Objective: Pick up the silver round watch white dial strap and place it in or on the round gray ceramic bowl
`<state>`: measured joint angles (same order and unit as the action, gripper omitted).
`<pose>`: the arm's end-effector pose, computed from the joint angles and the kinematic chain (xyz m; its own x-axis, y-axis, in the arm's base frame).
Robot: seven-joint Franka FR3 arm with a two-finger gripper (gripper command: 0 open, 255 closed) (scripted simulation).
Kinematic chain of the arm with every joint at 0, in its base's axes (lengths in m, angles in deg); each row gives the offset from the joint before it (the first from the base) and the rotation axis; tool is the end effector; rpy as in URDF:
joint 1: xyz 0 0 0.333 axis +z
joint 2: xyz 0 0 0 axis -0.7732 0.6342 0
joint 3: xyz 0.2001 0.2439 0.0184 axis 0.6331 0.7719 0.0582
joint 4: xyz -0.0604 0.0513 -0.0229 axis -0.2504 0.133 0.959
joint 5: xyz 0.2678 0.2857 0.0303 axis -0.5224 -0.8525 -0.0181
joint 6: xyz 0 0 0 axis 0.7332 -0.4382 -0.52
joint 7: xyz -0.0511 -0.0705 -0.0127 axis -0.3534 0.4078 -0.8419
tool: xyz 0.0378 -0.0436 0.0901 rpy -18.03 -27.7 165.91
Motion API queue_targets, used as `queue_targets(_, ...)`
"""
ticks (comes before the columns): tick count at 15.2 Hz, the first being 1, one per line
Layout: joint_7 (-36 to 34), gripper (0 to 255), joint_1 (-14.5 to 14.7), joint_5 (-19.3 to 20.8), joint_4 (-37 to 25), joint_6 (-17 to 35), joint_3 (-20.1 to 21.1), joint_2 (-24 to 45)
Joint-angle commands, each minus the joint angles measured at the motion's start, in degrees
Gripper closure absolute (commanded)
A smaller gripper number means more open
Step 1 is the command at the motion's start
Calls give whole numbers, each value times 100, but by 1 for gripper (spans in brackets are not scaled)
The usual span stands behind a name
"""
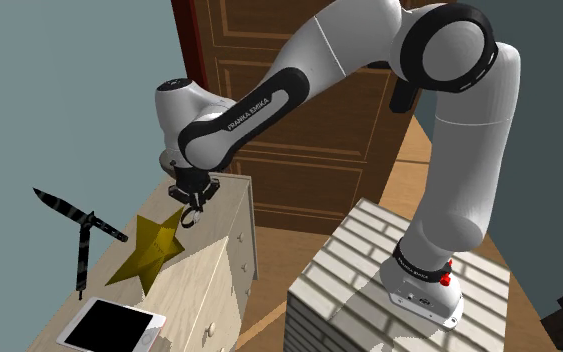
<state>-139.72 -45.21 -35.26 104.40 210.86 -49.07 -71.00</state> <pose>0.5317 0.2934 0.3511 0.8554 -0.5180 0.0062 -0.5171 -0.8545 -0.0504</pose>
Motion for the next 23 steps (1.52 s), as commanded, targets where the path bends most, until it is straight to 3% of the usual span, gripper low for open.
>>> queue_targets(1, 23, 255, -9, -43, -68, -131, 17, -69)
queue_targets(23, 237, 255, -88, -395, -1059, -1669, 111, -678)
